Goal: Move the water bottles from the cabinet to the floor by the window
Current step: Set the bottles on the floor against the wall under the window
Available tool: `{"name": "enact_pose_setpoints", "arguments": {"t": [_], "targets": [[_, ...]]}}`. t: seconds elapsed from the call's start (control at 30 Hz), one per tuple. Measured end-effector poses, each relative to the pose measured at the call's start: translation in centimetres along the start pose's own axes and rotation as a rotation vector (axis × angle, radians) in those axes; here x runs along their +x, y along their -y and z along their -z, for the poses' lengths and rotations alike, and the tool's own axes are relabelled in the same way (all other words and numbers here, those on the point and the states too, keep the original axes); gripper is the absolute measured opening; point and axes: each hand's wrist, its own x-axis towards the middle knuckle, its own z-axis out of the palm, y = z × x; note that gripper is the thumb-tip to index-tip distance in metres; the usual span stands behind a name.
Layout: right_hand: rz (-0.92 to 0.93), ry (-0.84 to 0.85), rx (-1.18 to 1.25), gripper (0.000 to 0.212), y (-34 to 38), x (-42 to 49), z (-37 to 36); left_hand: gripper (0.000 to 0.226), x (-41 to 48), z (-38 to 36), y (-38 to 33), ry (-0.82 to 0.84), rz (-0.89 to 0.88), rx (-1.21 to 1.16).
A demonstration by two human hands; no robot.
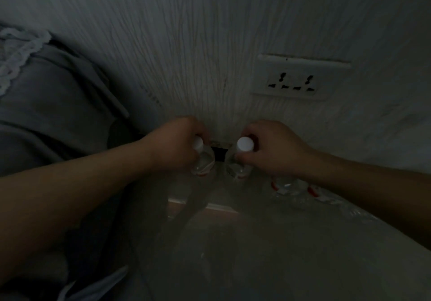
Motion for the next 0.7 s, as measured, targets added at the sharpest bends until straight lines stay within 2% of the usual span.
{"name": "enact_pose_setpoints", "arguments": {"t": [0.3,0.43,0.7], "targets": [[-0.068,-0.012,0.055,0.034,0.3,0.2,-0.7,0.029,-0.1,-0.1,0.0,0.092,-0.062,0.005],[-0.031,-0.015,-0.005,0.036,0.2,0.4,-0.8,0.043,-0.1,-0.4,0.2,0.059,-0.04,-0.01],[0.034,0.051,-0.065,0.042,-0.1,0.0,-0.5,0.049,-0.4,-1.5,0.4,-0.029,-0.007,0.147]]}}
